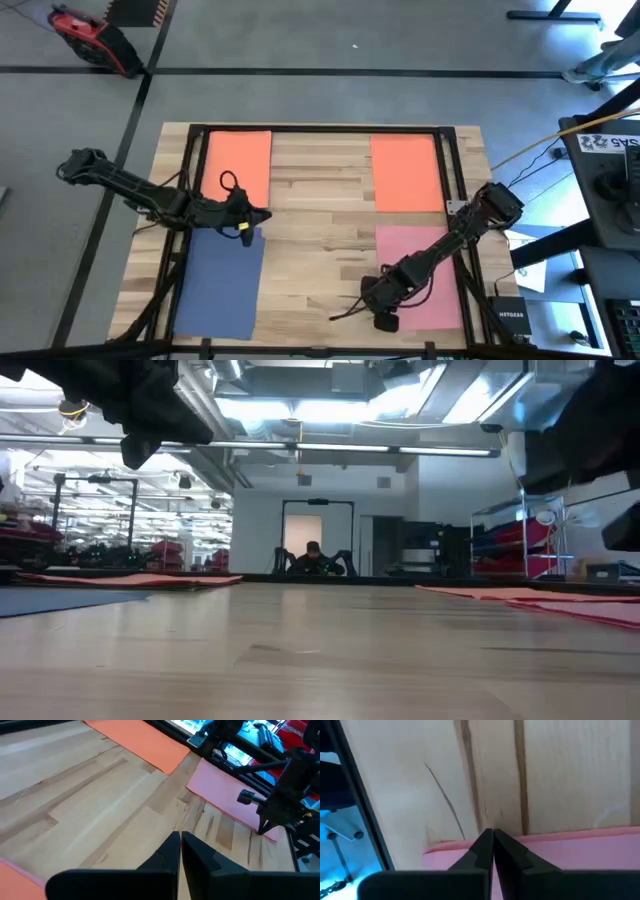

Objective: Organize paper
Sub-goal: Stack the pink colored paper on top of the pink colored paper, then stack the orange colored paper on top of the orange colored papers

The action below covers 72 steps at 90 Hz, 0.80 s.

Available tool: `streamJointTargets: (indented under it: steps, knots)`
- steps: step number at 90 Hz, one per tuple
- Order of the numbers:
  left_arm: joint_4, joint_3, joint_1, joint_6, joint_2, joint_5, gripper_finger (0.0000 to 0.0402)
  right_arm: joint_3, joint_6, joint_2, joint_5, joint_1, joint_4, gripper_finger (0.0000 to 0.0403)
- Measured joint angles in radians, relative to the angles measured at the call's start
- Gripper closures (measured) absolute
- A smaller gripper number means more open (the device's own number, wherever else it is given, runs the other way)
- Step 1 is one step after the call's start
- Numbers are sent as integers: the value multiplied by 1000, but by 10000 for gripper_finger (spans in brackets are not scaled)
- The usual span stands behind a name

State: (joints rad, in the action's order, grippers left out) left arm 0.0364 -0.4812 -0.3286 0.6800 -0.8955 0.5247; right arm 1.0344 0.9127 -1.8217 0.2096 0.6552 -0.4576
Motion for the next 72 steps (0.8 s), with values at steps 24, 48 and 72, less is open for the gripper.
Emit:
streamJointTargets:
  steps: [24, 48, 72]
  knots:
    - [7, 0, 0, 0, 0, 0, 402, 0, 0, 0, -9, -1, 7, 402]
    - [6, 0, 0, -2, 0, 0, 402, 1, -13, 0, -112, -60, 12, 402]
    - [6, 0, 0, 12, 10, -14, 402, 2, 108, 48, -314, -236, -80, 402]
